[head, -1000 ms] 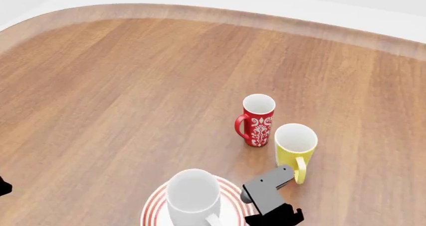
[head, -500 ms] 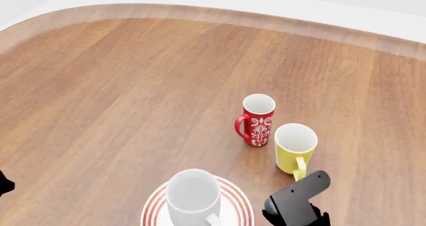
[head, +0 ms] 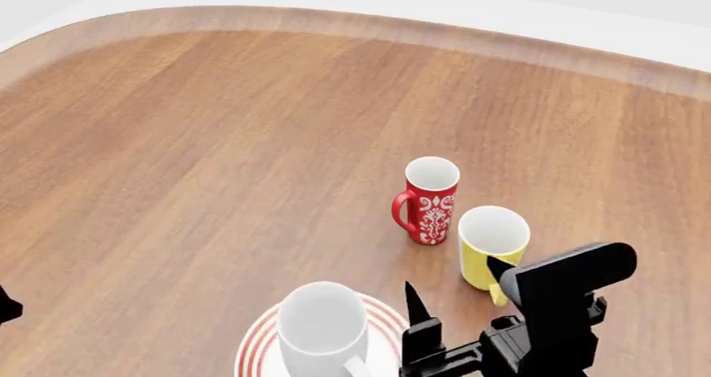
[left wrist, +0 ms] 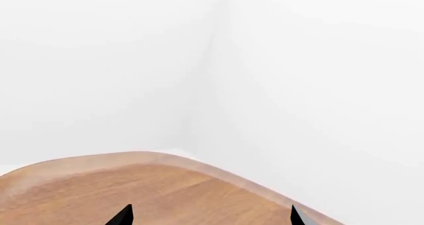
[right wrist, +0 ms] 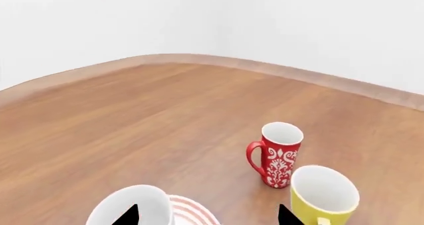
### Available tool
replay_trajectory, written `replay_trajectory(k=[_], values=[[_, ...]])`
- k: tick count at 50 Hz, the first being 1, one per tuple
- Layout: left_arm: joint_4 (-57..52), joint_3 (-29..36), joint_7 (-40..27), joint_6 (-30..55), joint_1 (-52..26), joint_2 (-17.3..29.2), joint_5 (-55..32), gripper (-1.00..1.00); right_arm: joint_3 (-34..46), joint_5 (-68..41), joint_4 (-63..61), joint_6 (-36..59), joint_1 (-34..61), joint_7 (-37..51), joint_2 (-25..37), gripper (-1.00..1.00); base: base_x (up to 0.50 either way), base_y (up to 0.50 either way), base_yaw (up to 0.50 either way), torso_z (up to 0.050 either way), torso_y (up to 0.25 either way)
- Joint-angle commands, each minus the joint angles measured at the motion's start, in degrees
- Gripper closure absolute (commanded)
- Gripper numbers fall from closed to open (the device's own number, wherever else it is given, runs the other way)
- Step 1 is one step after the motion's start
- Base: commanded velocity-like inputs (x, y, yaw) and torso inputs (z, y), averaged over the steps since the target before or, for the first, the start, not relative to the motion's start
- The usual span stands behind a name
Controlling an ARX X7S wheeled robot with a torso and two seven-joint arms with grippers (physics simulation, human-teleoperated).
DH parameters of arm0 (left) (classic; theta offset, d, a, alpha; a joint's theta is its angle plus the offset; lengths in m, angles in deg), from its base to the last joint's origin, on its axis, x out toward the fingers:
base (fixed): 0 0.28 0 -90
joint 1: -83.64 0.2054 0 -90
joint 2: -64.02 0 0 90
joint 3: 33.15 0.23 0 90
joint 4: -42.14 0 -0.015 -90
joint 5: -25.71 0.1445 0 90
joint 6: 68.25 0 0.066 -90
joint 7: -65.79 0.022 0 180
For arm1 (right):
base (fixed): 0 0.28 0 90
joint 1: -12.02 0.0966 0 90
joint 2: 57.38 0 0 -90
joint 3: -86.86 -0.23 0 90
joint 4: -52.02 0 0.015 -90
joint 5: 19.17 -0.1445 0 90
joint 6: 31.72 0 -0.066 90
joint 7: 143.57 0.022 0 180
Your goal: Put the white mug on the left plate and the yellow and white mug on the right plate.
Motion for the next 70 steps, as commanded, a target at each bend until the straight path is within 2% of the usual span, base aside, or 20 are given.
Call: replay_trajectory(k=[1,11,24,47,48,49,52,57,61,70], values=[[-0.4,-0.1,-0.2,-0.1,0.2,0.2,-0.5,-1.00,-0.9,1.7,8.4,-4.4,4.5,1.6,-3.9,-1.00,0.00,0.00,0.00,0.000,0.000],[-0.4,0.1,-0.3,-0.3,0.1,0.3,-0.5,-1.00,-0.7,4.1,22.8,-7.2,11.7,3.6,-8.1,-1.00,0.00,0.00,0.00,0.000,0.000],[-1.0,0.3,-0.5,-0.5,0.4,0.6,-0.5,-1.00,-2.7,4.4,33.0,-12.5,13.1,3.7,-9.3,-1.00,0.00,0.00,0.00,0.000,0.000],[-0.9,0.5,-0.5,-0.9,0.5,1.0,-0.7,-1.00,-3.7,3.8,30.9,-13.6,10.7,5.2,-8.7,-1.00,0.00,0.00,0.00,0.000,0.000],[-1.1,1.1,-0.6,-0.5,0.2,1.0,-0.5,-1.00,-2.9,4.7,29.6,-9.4,11.4,7.8,-8.1,-1.00,0.00,0.00,0.00,0.000,0.000],[-1.5,1.5,-0.7,-0.4,0.2,1.0,-0.2,-1.00,-2.1,5.5,29.7,-9.1,12.1,8.0,-8.0,-1.00,0.00,0.00,0.00,0.000,0.000],[-1.7,2.3,-0.4,-0.2,-0.3,1.2,0.4,-1.00,0.0,8.4,38.3,-11.4,18.6,7.8,-9.3,-1.00,0.00,0.00,0.00,0.000,0.000],[0.2,2.5,0.9,-1.6,-0.3,1.1,1.1,-1.00,1.7,12.3,65.7,-23.6,32.4,5.5,-13.2,-1.00,0.00,0.00,0.00,0.000,0.000],[-0.6,1.7,0.4,-1.5,-0.1,1.5,0.7,-1.00,2.4,14.2,81.3,-30.4,40.2,4.5,-14.7,-1.00,0.00,0.00,0.00,0.000,0.000],[-0.4,3.0,1.2,-2.9,0.0,1.5,2.7,-1.00,2.1,16.8,81.7,-27.4,42.7,5.5,-14.6,-1.00,0.00,0.00,0.00,0.003,-0.082]])
